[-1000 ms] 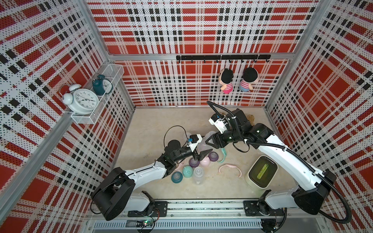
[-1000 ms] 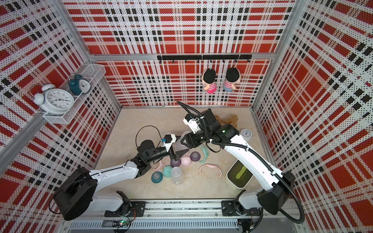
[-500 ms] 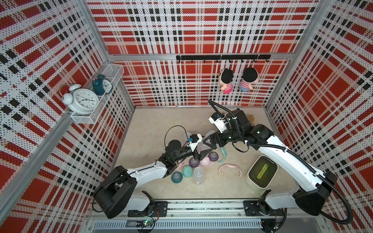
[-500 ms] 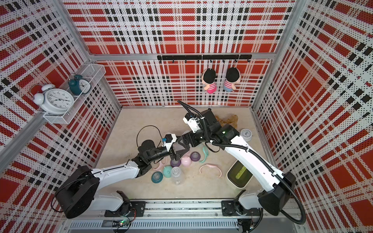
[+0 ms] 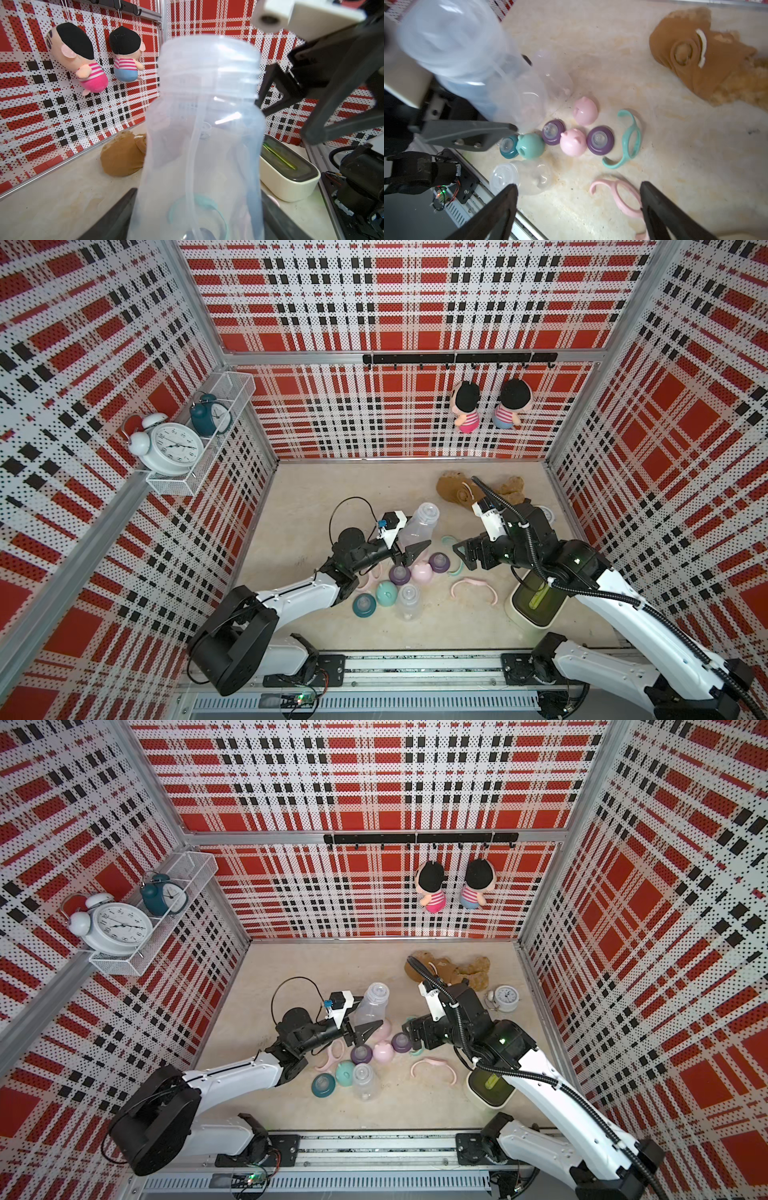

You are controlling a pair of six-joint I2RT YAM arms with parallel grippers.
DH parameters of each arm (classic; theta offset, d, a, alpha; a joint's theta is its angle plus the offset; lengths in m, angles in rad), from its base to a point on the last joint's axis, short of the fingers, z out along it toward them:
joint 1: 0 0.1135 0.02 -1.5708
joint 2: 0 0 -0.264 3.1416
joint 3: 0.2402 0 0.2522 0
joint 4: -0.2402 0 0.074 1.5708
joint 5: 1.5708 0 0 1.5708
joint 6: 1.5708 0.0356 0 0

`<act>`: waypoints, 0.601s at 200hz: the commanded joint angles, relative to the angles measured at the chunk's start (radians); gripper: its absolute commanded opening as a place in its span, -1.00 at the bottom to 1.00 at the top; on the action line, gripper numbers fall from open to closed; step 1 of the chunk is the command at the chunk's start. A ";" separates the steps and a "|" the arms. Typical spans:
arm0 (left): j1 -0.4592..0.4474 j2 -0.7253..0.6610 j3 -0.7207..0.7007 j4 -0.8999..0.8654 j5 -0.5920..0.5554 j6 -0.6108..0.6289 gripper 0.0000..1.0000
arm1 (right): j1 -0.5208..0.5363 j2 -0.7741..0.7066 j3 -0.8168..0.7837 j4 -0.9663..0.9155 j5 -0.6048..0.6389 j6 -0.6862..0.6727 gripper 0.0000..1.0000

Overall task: Assemble the baby bottles
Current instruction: Pick up the baby bottle from the center of the board, then move the handle to the center of the board.

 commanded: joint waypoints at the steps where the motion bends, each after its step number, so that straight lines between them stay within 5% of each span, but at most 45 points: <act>1: 0.000 -0.047 -0.019 0.051 -0.010 -0.007 -1.00 | -0.005 -0.023 -0.078 -0.066 0.110 0.064 0.78; 77: -0.019 -0.106 -0.044 0.049 -0.064 -0.012 -1.00 | -0.001 -0.003 -0.267 0.144 0.159 0.221 0.49; 120: -0.019 -0.126 -0.062 0.042 -0.094 -0.030 -1.00 | -0.001 0.154 -0.276 0.285 0.207 0.227 0.35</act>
